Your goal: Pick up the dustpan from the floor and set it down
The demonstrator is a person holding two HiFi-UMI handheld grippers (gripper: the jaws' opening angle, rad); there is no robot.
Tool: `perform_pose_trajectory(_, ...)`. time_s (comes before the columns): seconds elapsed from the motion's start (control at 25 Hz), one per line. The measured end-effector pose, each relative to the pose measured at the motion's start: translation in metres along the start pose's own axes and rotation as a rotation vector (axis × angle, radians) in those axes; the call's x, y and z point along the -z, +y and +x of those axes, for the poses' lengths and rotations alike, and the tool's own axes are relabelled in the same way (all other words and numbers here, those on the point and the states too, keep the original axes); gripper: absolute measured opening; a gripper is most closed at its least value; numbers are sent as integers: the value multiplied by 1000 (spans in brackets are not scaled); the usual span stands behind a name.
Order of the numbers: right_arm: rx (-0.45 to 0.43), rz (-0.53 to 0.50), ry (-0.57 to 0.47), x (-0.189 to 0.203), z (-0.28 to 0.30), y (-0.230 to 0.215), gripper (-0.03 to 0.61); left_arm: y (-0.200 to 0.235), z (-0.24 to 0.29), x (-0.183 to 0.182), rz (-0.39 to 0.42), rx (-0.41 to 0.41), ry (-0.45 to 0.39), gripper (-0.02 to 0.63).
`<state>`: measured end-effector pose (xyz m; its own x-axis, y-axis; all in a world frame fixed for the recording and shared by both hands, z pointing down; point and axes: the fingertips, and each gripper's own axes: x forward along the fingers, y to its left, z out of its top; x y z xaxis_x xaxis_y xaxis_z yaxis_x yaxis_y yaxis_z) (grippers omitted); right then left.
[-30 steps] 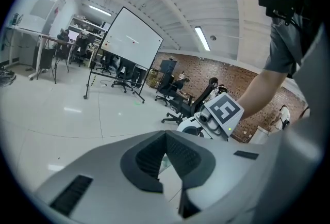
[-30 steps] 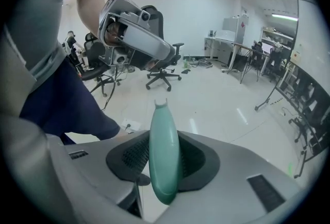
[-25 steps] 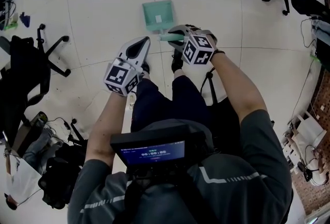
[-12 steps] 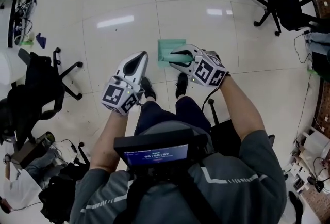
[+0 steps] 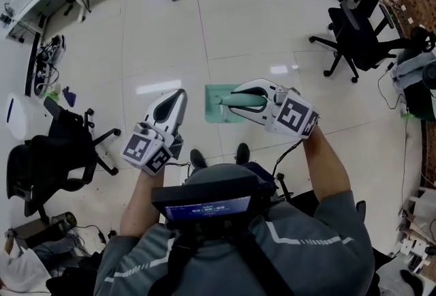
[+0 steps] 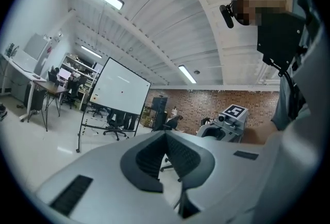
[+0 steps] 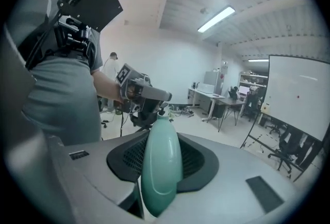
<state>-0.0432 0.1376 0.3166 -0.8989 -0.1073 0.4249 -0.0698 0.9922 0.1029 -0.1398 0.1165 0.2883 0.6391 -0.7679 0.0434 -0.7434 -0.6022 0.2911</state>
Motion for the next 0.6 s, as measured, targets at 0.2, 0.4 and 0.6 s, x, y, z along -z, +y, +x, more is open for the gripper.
perform_pose_trajectory(0.2,29,-15,-34,-47,-12,3,153,-18,-18,-38,29,8,-23,25)
perform_pose_trajectory(0.4,30,-32,-50,-65,-12,0,152,-25,-16,-50,58,34,-24,23)
perform_pose_trajectory(0.6,21,-33,-52,-70,-14,-5,150,-23,-11,-51,76,22,-6,23)
